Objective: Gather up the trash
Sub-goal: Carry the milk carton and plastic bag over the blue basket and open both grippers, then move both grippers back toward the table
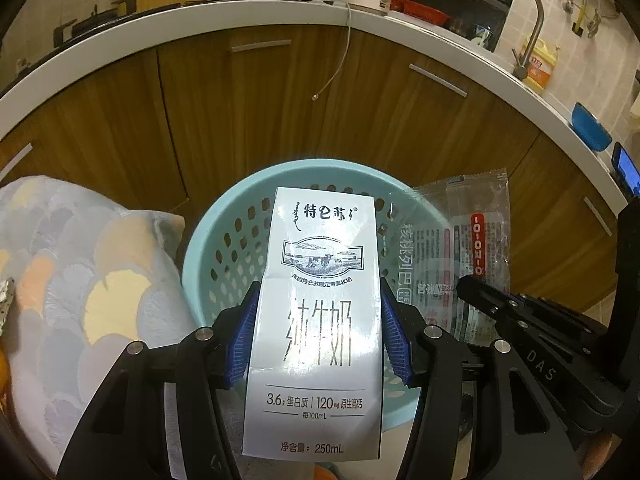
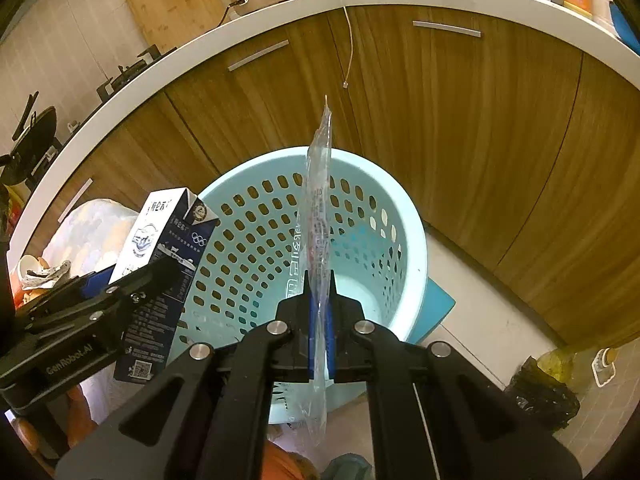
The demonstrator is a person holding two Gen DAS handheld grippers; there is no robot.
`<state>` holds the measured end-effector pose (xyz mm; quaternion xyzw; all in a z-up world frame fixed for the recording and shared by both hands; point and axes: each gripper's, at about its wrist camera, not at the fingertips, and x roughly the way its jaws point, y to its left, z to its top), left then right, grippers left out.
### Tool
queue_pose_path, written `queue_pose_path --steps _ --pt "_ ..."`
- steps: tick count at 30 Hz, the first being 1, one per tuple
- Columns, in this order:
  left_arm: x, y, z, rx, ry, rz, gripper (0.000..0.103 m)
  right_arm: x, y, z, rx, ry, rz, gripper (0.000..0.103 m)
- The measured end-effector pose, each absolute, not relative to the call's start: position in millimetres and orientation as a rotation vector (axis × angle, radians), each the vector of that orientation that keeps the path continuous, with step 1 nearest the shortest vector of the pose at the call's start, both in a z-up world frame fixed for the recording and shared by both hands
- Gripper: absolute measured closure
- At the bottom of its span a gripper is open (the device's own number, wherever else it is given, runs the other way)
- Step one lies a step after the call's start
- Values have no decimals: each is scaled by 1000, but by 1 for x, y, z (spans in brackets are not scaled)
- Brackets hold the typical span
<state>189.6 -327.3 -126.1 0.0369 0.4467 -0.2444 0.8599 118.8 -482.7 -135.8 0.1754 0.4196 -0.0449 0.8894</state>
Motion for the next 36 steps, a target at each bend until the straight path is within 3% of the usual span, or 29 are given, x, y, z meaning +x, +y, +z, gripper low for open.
queue_pose_path --steps 3,5,9,12,14,15,25,36 --pt "190 -329 -126 83 948 -508 45 121 -477 -137 361 887 -81 99" --pt "191 -327 -124 75 952 -498 33 122 -476 -138 370 897 -65 97" --pt "188 -317 -120 45 944 -485 32 119 -475 -137 387 895 -57 90" --pt "185 -303 -113 12 928 -473 31 116 -475 -132 403 882 -59 76" --pt "181 -291 -107 -16 914 -468 30 113 -474 -128 399 867 -70 59" --pt "179 -286 -104 -27 909 -465 30 112 -472 -125 395 860 -73 58" --pt "130 -218 -63 -95 784 -409 29 96 -434 -90 335 780 7 58" --pt "52 -105 -38 -166 676 -183 29 86 -325 -65 193 702 217 61"
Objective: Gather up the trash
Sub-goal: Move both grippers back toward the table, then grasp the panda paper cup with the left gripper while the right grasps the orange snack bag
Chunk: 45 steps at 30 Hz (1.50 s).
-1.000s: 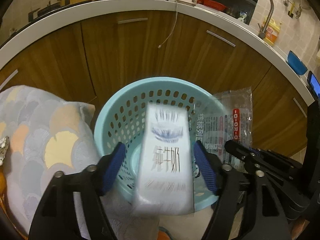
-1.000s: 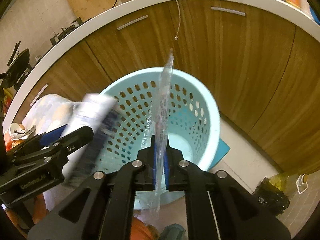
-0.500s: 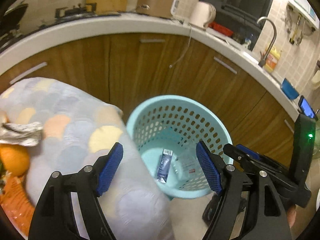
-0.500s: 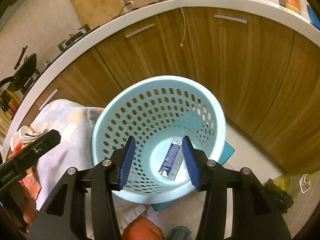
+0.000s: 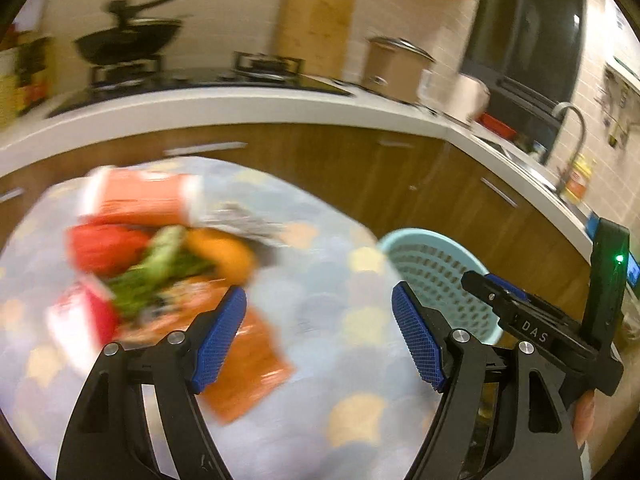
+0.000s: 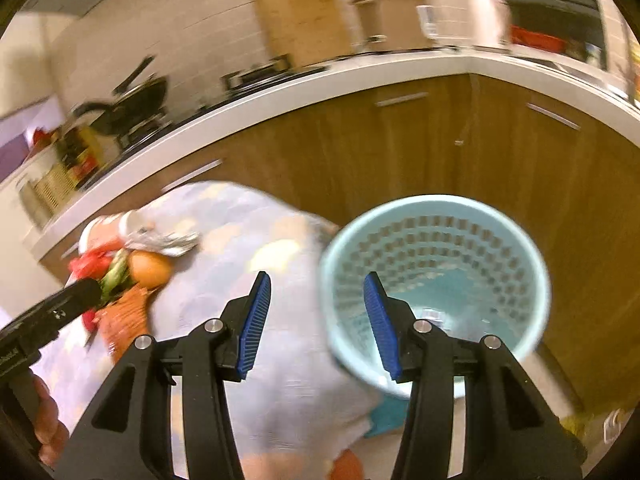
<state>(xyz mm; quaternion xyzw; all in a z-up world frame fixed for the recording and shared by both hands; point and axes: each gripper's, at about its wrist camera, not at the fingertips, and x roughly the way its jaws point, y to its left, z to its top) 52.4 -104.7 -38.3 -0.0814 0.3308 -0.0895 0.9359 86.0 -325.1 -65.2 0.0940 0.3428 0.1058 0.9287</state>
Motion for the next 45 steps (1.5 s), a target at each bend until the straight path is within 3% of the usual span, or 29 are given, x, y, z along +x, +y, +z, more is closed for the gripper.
queue_pose_path --steps 2,7,17,29,36,38,43,45 --pt "39 -80 -34 -184 654 -131 30 87 -300 -66 164 707 257 70" --pt "19 -16 -33 -215 633 6 30 85 -248 -72 128 723 356 80" --pt "24 79 -77 -363 766 112 29 80 -174 -84 52 751 485 83" --pt "52 92 -105 -506 809 -26 34 85 -172 -92 39 774 461 83" --pt "49 74 -107 -527 803 -110 59 86 -172 -93 45 777 474 83" --pt "43 66 -107 -524 806 -142 63 87 -174 -94 58 781 475 83" --pt "26 44 -109 -500 842 -218 62 88 -177 -94 73 785 480 83" --pt "20 38 -110 -466 867 -224 51 87 -177 -94 73 783 481 83"
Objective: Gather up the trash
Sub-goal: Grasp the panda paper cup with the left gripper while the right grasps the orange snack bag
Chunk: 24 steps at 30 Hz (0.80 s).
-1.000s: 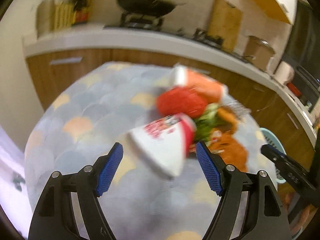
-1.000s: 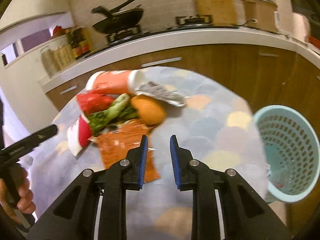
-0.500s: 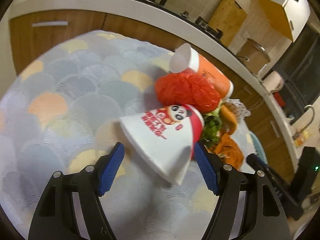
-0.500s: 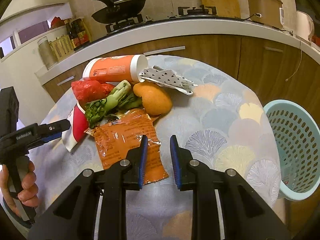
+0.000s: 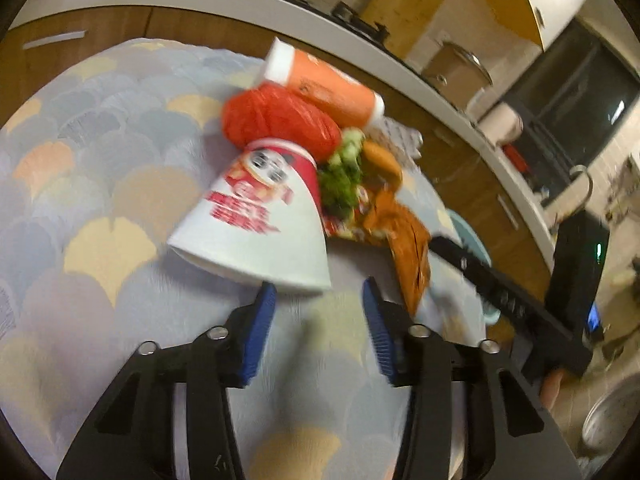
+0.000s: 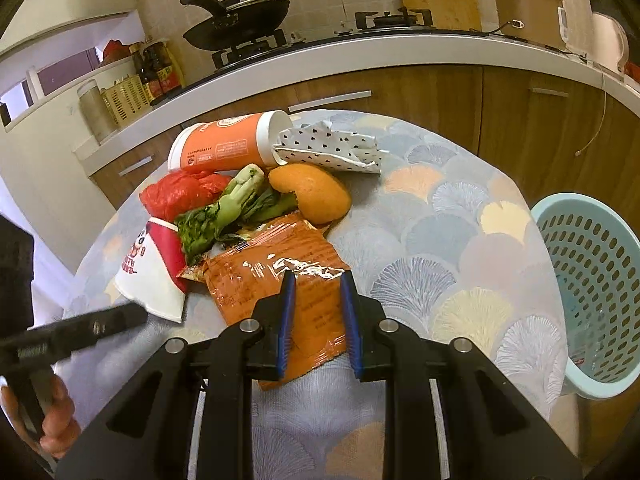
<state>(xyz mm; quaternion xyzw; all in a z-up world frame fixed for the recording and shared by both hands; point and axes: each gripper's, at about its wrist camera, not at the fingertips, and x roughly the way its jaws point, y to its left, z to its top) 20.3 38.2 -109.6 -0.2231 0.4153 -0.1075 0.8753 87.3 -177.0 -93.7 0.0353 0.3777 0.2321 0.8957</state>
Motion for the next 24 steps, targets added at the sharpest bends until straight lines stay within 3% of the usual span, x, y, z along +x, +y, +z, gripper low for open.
queue_pose_path --steps 4,8,9,13,21,24 --pt "7 42 -103 -407 864 -207 49 87 -177 -94 79 783 486 83" --pt "9 55 -82 -364 802 -142 26 88 -179 -94 88 787 490 83" --pt "12 60 -79 -360 782 -112 25 88 -180 -94 89 785 492 83" --pt "38 69 -87 -341 807 -100 25 87 -180 -93 85 779 496 83" --pt "69 72 -109 -382 845 -165 38 88 -182 -93 100 782 506 82" --pt "68 65 -108 -377 835 -166 44 87 -182 -93 102 781 506 74"
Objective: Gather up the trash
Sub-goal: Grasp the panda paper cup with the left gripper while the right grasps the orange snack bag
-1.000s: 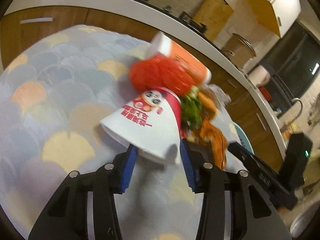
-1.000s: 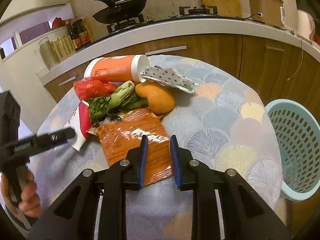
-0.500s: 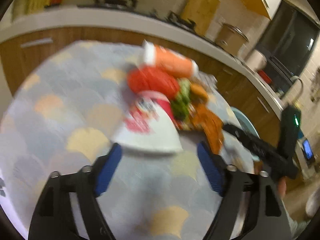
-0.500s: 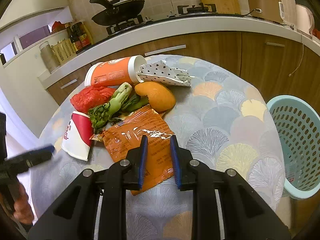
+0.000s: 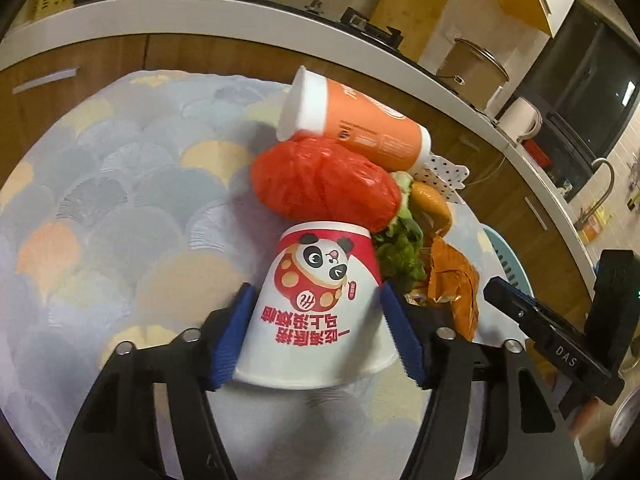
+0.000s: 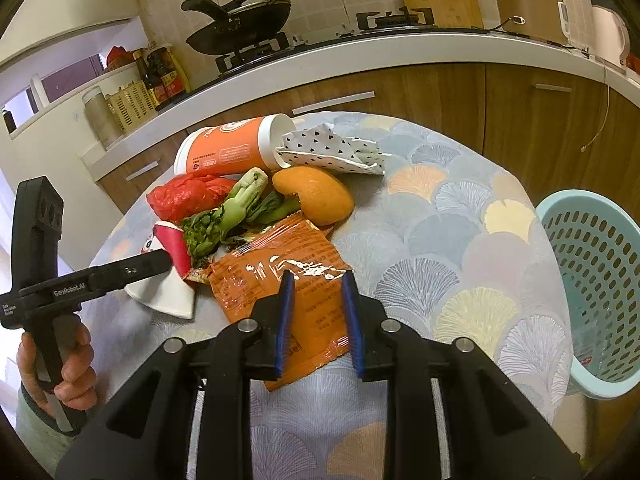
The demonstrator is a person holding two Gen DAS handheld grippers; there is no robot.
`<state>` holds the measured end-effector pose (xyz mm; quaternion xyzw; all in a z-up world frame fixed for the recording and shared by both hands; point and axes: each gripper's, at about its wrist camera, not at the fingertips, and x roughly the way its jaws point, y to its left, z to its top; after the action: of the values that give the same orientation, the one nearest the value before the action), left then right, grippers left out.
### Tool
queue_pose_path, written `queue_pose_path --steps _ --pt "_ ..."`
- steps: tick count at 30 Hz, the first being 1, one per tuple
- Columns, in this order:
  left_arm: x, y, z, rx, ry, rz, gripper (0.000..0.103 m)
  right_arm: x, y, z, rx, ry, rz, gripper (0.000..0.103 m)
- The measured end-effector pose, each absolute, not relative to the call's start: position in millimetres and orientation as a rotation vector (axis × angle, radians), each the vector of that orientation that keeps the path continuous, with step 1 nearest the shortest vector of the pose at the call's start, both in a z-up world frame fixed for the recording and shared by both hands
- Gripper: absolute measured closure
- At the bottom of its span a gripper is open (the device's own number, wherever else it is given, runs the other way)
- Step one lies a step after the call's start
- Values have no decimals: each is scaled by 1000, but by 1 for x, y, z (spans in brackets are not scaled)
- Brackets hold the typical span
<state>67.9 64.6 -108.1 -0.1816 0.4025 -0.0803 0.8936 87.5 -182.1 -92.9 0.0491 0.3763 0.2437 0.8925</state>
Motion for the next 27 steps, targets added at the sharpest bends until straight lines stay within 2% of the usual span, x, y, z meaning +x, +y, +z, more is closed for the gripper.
queue_pose_path --steps 2,3,6,8,13,19,21,23,25,27 --pt "63 60 -106 -371 822 -164 52 86 -184 -90 107 766 489 44" --pt "59 58 -105 -368 812 -152 54 84 -184 -89 109 752 485 40" --pt "50 55 -101 -368 790 -141 60 85 -182 -90 96 763 486 36" --pt "43 54 -97 -373 773 -132 64 88 -176 -92 70 793 490 27" --pt "29 58 -89 -391 746 -109 66 90 -153 -93 -58 807 504 19" --pt "15 67 -78 -425 720 -97 66 100 -133 -107 -150 869 486 20" --pt "10 67 -73 -422 707 -97 66 97 -132 -108 -156 873 503 29" --pt "9 65 -70 -418 702 -97 66 94 -132 -108 -156 873 514 57" --pt "7 62 -66 -418 698 -103 66 89 -135 -108 -147 868 514 67" --pt "4 57 -62 -413 691 -113 66 85 -140 -104 -128 855 516 69"
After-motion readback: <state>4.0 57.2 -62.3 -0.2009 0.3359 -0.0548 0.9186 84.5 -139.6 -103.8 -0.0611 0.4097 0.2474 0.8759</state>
